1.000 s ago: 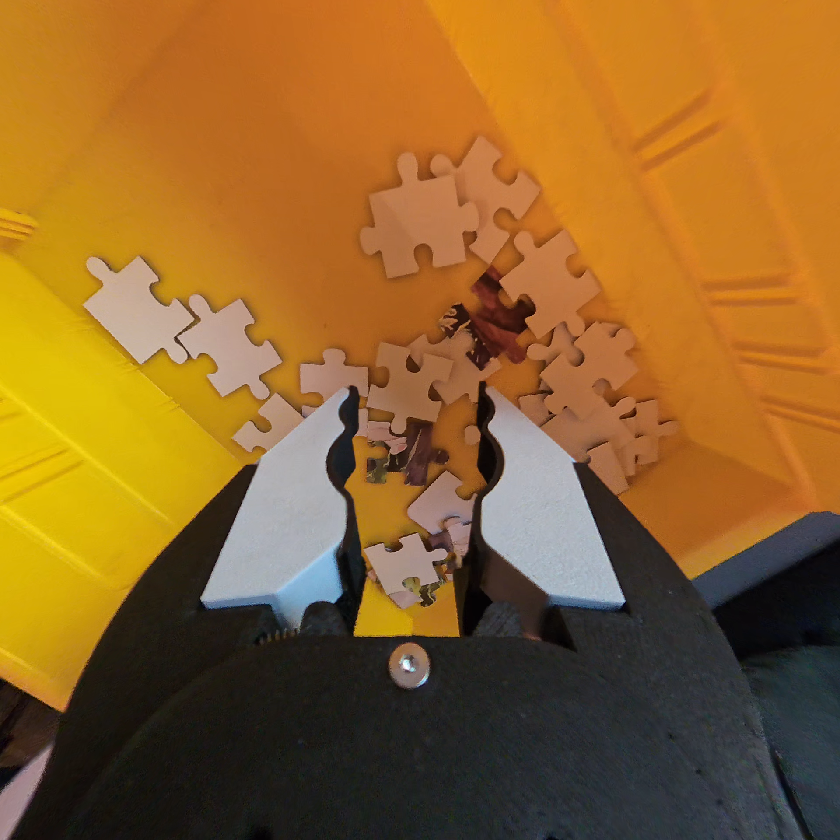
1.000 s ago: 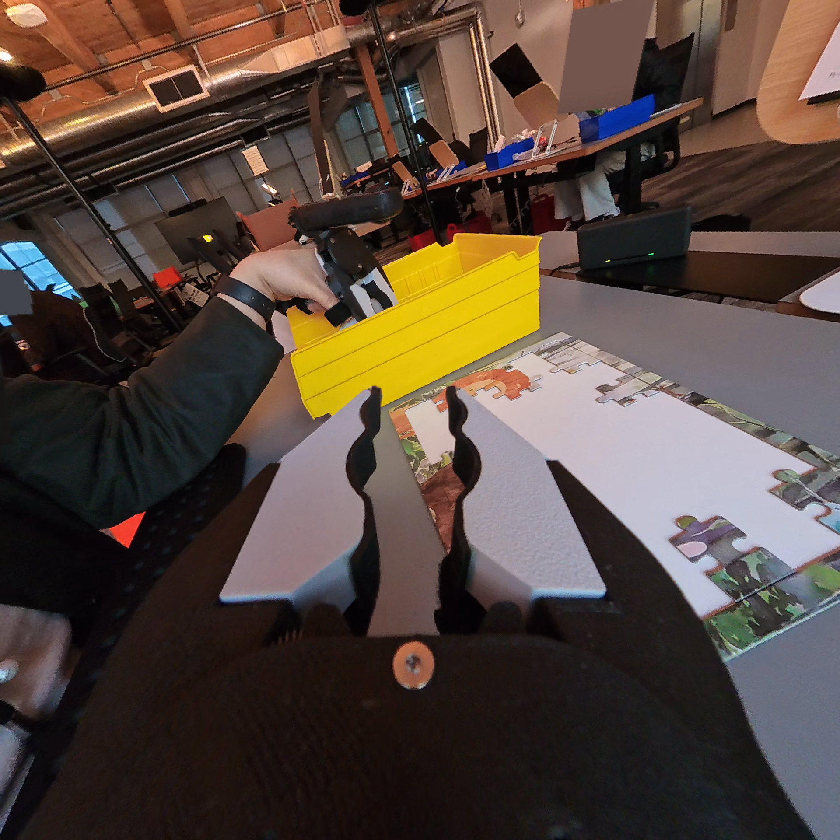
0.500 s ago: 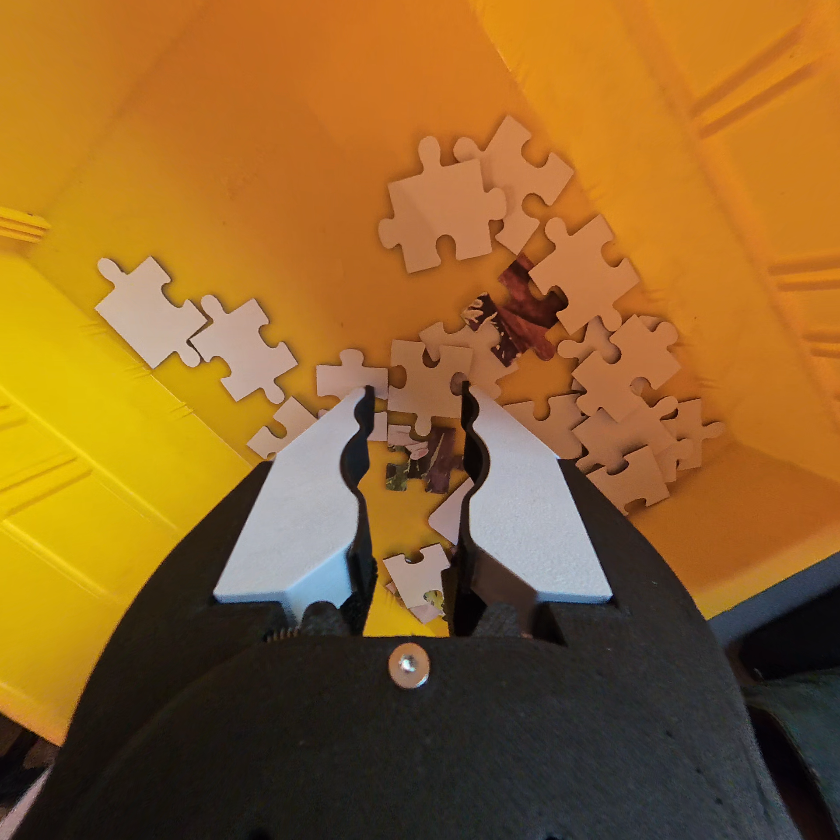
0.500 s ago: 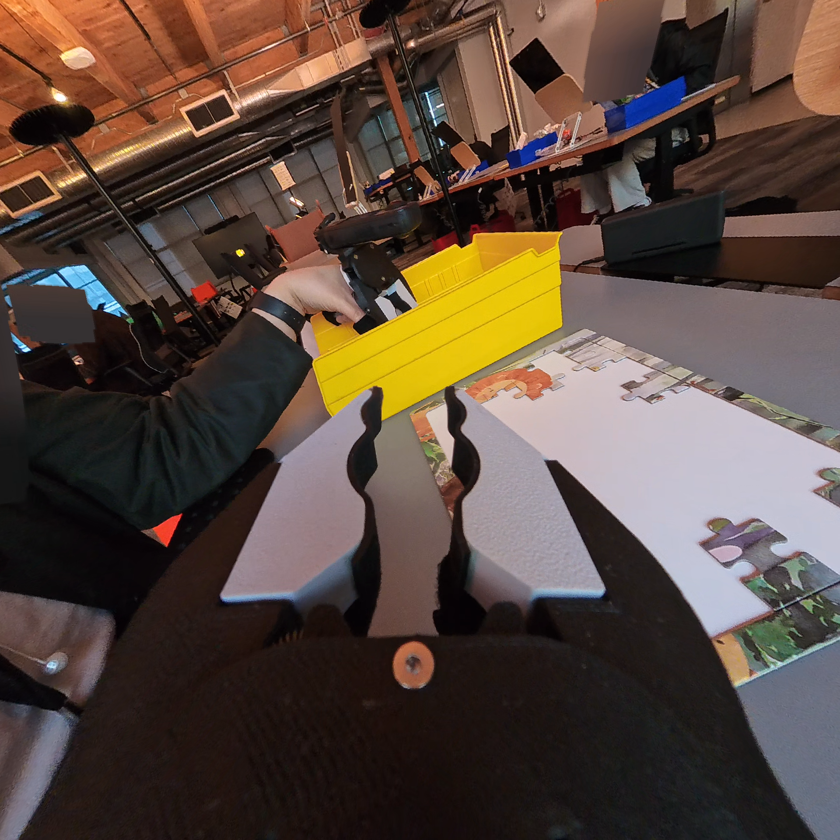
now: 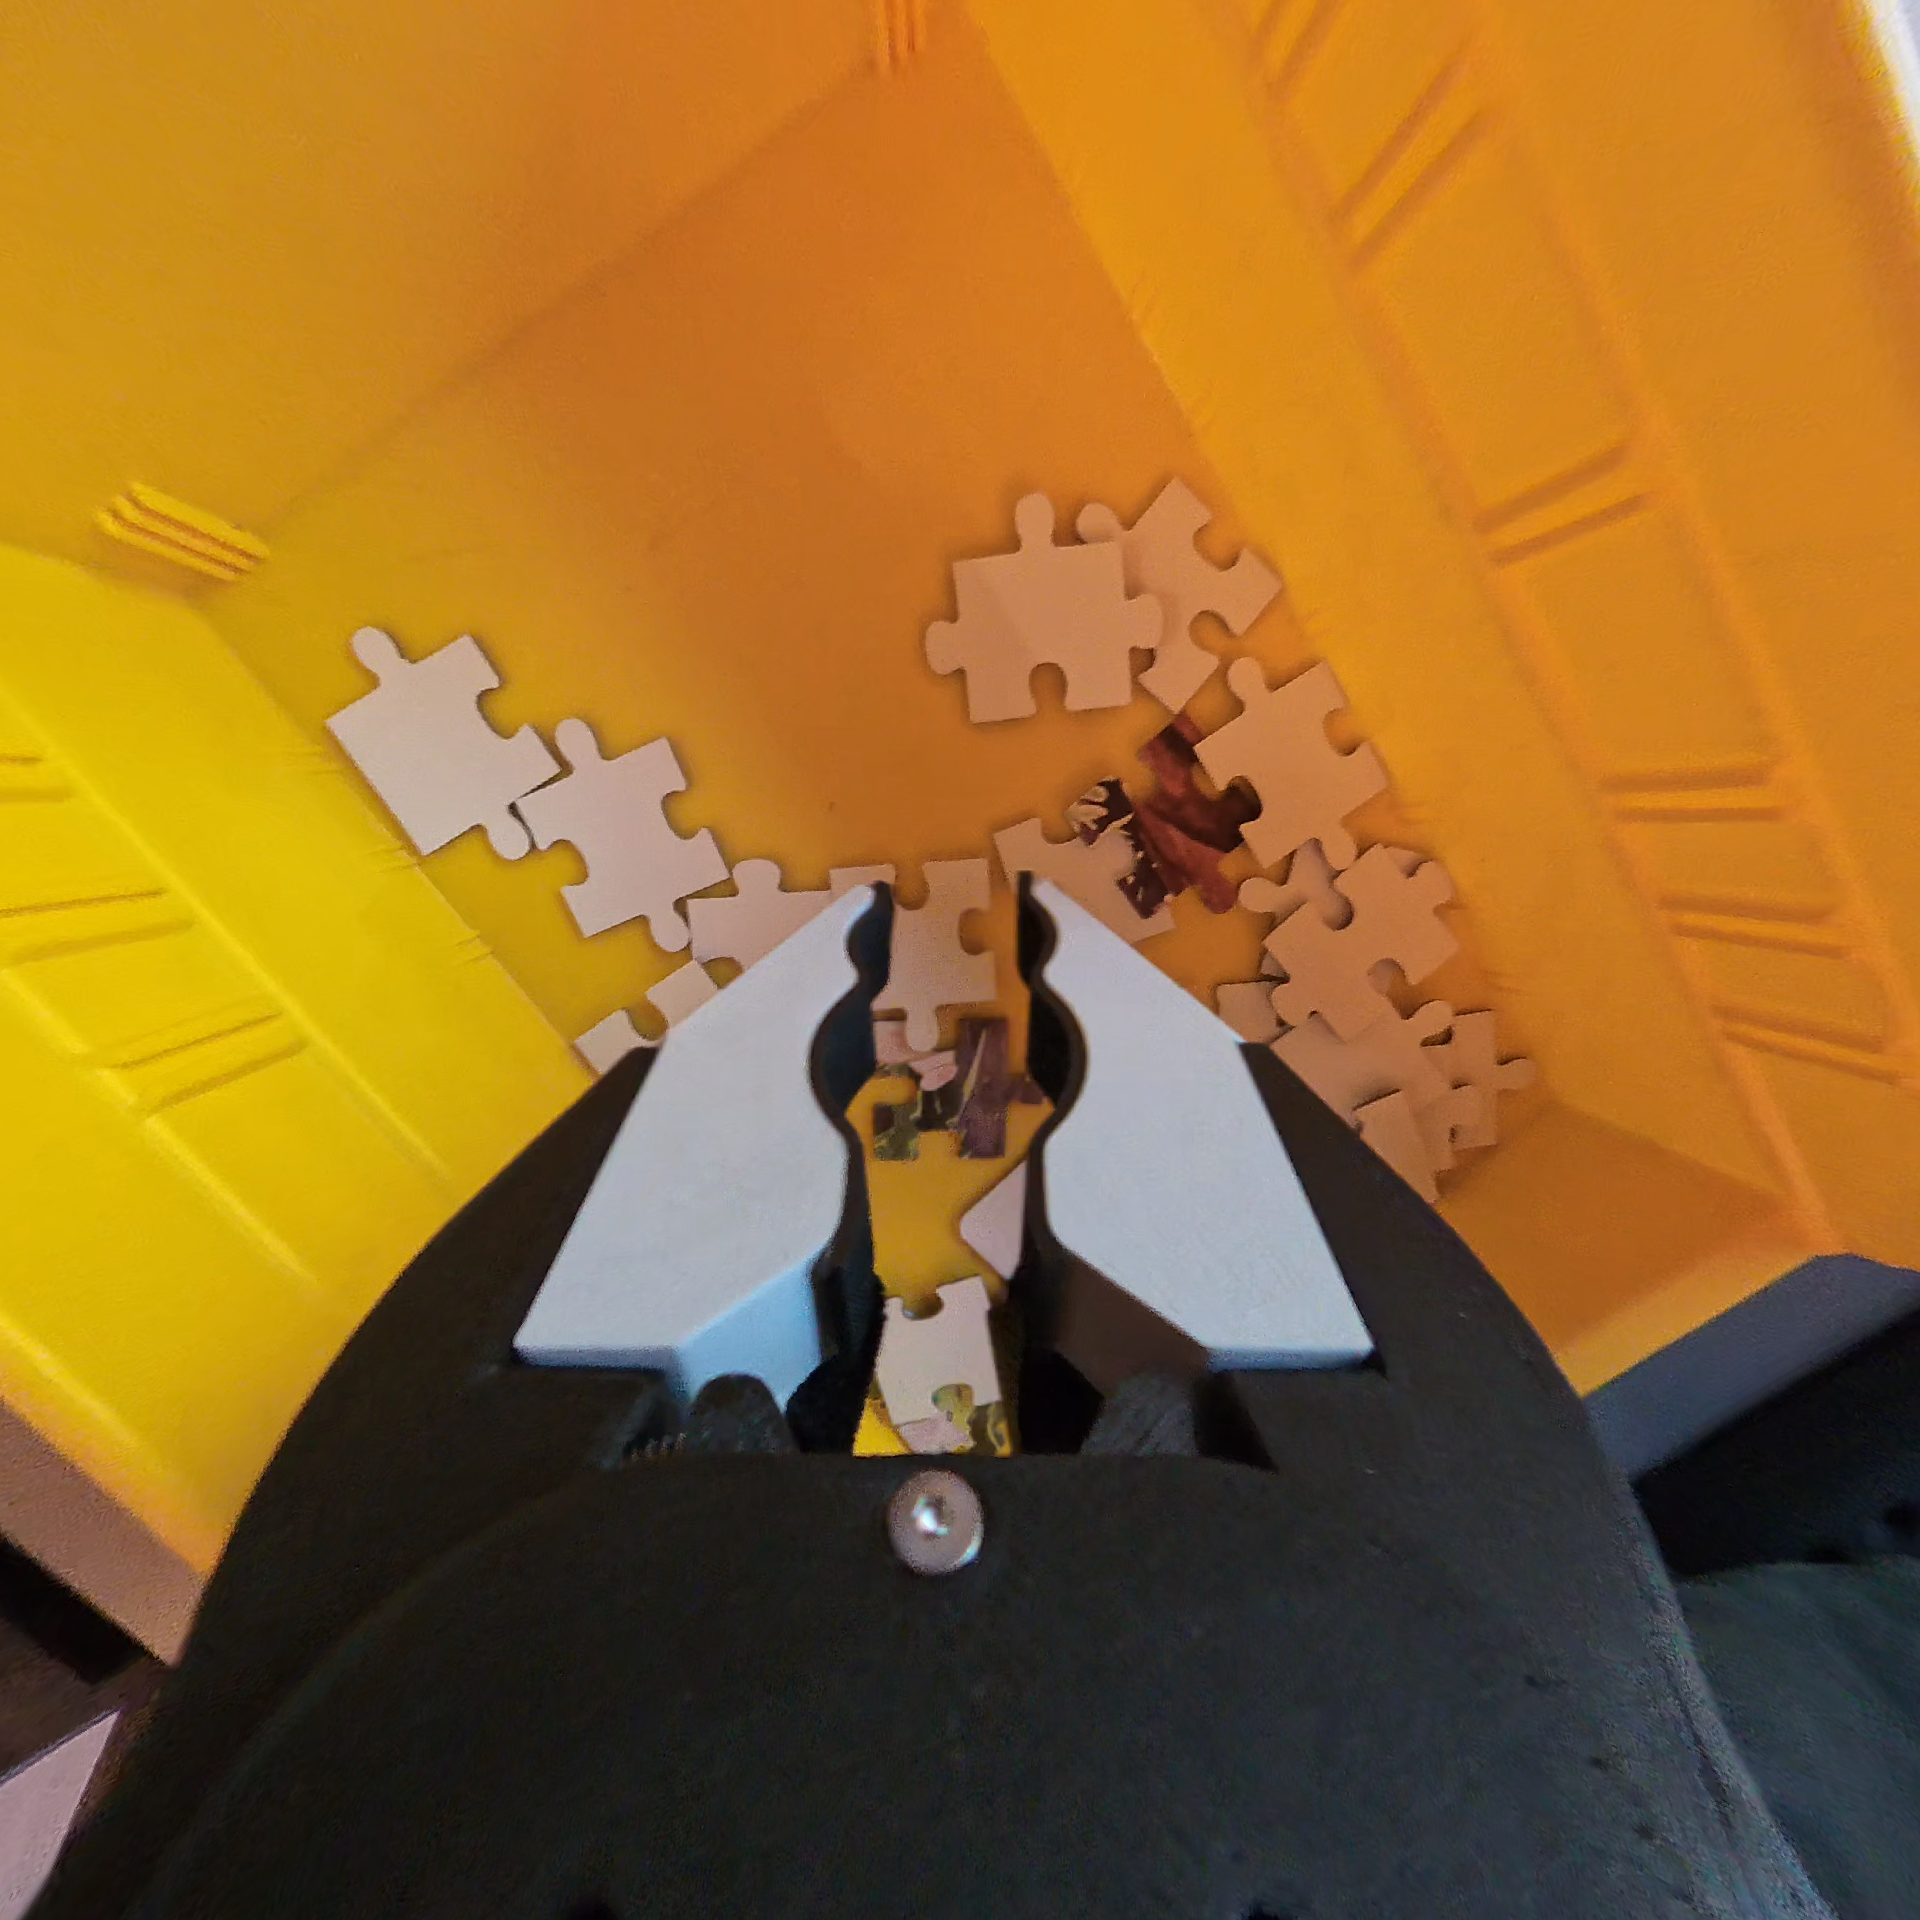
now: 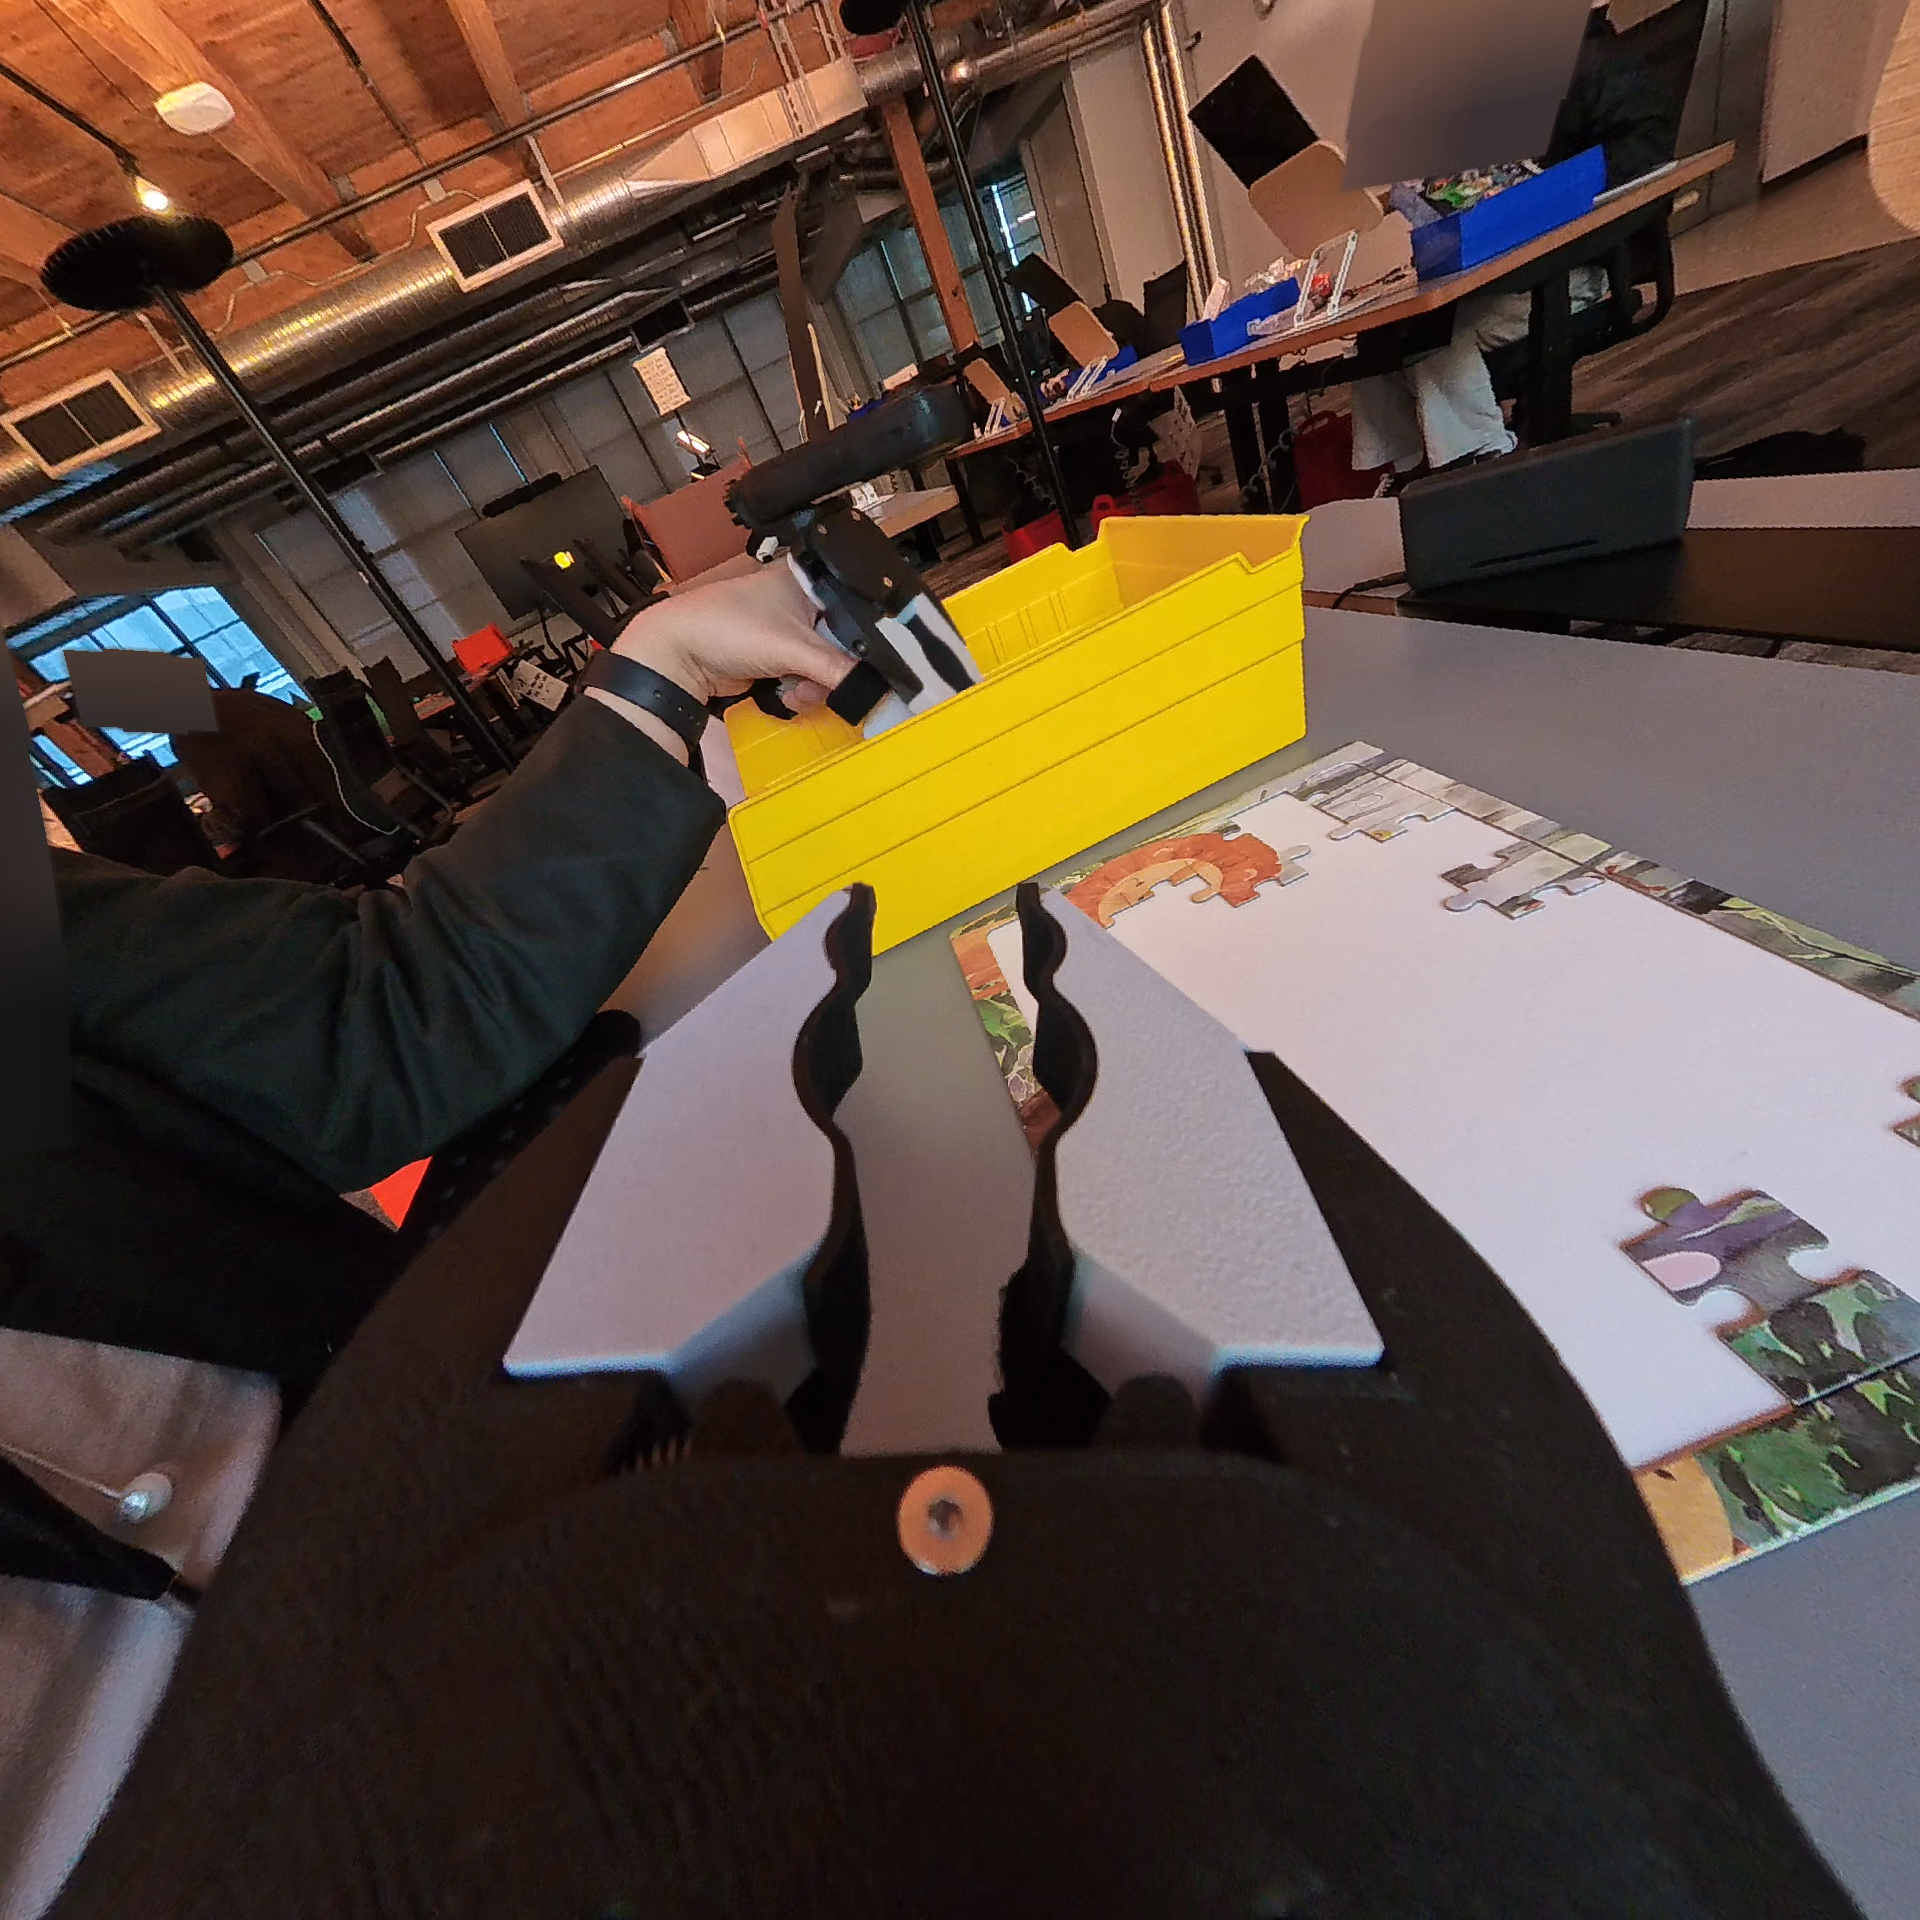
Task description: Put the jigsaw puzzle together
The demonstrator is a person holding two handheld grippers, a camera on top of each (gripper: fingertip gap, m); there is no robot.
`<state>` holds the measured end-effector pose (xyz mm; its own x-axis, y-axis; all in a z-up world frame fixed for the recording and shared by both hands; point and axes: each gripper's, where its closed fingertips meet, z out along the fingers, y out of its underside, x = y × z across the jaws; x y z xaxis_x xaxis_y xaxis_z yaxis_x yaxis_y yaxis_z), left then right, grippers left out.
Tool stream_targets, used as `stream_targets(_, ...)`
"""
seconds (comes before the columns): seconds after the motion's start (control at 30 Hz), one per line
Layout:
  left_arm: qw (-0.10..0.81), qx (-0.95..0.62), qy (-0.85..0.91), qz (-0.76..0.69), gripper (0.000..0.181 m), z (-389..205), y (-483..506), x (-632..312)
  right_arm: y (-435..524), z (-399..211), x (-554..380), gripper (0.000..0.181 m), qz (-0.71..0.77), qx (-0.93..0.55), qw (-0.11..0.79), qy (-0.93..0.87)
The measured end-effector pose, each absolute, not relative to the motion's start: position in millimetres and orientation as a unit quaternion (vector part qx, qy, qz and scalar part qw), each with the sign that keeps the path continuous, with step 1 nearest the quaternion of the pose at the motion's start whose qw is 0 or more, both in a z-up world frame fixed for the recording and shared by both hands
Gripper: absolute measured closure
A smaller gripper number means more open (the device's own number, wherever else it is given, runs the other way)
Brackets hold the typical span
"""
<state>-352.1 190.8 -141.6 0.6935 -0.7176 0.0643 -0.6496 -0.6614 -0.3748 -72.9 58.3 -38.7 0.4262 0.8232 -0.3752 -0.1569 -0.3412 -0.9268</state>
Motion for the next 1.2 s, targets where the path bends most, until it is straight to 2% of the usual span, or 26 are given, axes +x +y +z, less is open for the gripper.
stream_targets(0.1,0.152,-0.904,0.388,-0.091,0.14,-149.6,189.9,-352.0,57.3,-40.0,-74.6,0.154,0.475,-0.669,0.513,-0.254)
stream_targets(0.27,0.129,-0.911,0.384,-0.077,0.137,-161.5,189.6,-357.1,55.6,-40.7,-76.3,0.154,0.474,-0.669,0.51,-0.259)
stream_targets(0.5,0.142,-0.906,0.394,-0.052,0.15,-162.8,194.1,-361.0,52.5,-41.0,-79.2,0.154,0.477,-0.669,0.504,-0.267)
stream_targets(0.7,0.132,-0.901,0.411,-0.036,0.152,-163.3,193.1,-360.8,52.3,-40.8,-79.3,0.154,0.479,-0.668,0.503,-0.266)
stream_targets(0.83,0.136,-0.907,0.397,-0.047,0.17,-160.8,194.9,-361.7,52.2,-40.4,-79.5,0.153,0.48,-0.667,0.503,-0.267)
stream_targets(1.2,0.161,-0.926,0.336,-0.062,0.17,-145.7,205.2,-367.8,50.2,-39.4,-81.1,0.154,0.483,-0.665,0.501,-0.269)
